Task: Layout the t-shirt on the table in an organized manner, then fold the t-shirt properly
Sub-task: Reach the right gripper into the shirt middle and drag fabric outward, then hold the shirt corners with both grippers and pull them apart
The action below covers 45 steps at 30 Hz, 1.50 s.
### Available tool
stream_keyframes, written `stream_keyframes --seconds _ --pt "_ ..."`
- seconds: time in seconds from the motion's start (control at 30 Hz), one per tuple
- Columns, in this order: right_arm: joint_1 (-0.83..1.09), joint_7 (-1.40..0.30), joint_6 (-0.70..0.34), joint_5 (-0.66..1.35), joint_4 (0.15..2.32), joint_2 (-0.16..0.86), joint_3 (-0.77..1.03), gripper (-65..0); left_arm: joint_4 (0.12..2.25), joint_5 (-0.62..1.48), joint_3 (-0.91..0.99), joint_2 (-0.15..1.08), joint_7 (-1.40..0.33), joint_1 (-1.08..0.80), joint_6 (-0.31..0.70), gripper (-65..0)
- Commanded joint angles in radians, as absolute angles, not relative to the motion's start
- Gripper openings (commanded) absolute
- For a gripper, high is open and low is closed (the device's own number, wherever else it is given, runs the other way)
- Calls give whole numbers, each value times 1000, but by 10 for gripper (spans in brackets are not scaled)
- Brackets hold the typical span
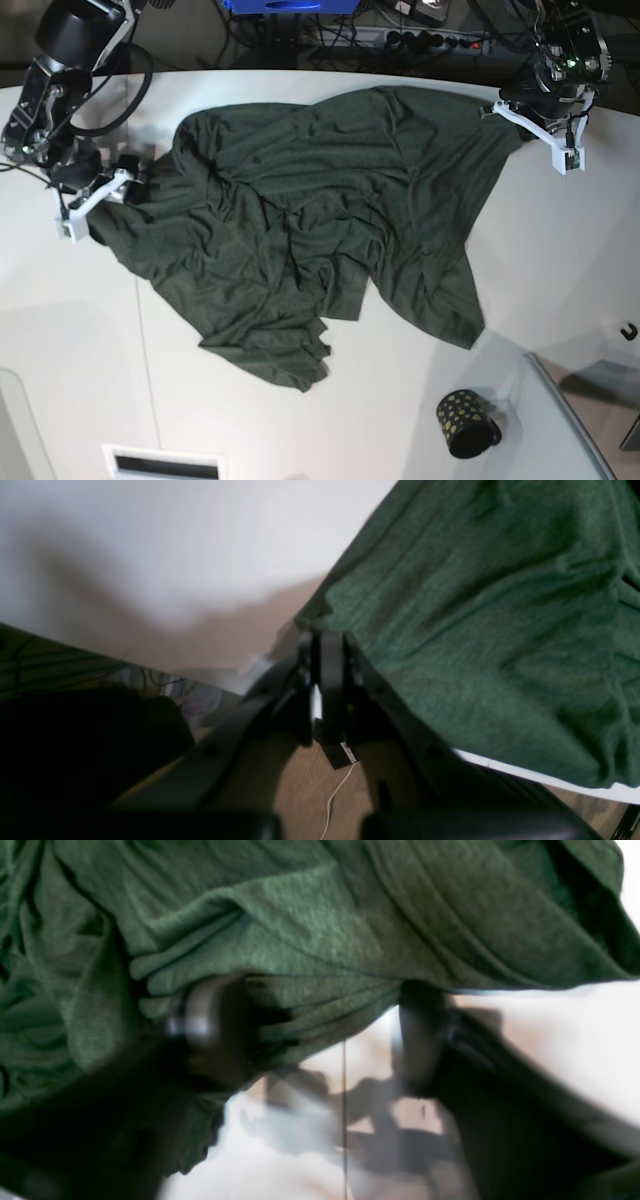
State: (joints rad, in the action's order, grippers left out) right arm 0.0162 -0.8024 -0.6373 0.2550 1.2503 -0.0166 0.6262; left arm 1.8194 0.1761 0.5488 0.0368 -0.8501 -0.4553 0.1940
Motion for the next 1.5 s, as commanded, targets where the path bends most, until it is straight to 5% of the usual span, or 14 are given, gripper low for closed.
stream_keyframes --seconds 0.0,0.07,0.1,0.3,0.97,1.03,1.23,1.47 --pt "27 -806 -644 259 1279 -10 628 -447 1837 176 553 44 -835 -463 193 -650" --pt "71 -828 -644 259 1333 -10 628 -639 1837 176 553 44 -835 -470 193 -650" --pt "101 -840 -644 259 1379 -12 628 -650 1839 176 555 45 -835 -472 193 -650" --pt "265 -855 -644 259 1598 -13 625 -642 1840 180 555 58 -835 -473 193 -650" --pt "384 -969 -639 251 1733 -58 777 -633 1837 176 553 58 -835 -473 193 -650" --pt "387 -1020 -644 257 1742 -42 776 -603 1837 176 553 58 -835 -473 193 -650" --pt "381 -998 -698 259 1802 -41 809 -363 1836 176 553 58 -835 -475 193 -650" --pt "199 -862 -698 255 1498 76 835 -344 1836 176 553 56 -835 -475 193 -650"
